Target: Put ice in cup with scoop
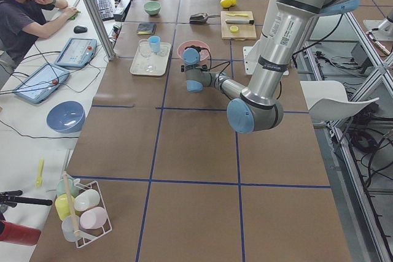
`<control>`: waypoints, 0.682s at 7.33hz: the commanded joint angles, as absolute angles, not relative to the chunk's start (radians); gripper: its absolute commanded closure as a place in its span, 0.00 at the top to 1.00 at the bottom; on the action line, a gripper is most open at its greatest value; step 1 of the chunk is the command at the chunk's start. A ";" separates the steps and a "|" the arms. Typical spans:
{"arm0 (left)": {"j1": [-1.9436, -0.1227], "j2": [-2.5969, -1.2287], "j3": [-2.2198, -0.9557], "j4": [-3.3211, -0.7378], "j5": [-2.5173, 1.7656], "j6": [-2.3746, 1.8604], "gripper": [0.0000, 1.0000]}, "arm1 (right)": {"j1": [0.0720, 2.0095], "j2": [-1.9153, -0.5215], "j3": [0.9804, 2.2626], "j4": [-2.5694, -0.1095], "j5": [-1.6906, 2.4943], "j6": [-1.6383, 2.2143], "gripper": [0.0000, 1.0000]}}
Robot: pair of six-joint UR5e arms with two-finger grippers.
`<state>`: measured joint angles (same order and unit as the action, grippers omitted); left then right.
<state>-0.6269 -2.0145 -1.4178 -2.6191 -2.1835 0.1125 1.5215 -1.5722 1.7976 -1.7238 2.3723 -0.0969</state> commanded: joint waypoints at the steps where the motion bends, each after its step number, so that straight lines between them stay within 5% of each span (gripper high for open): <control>1: -0.620 -2.022 -1.350 -2.763 -2.181 0.077 1.00 | 1.516 -1.563 1.798 -1.721 2.398 -0.069 1.00; 5: -0.554 -2.043 -1.321 -2.884 -2.018 0.071 1.00 | 1.517 -1.566 1.821 -1.724 2.426 -0.060 1.00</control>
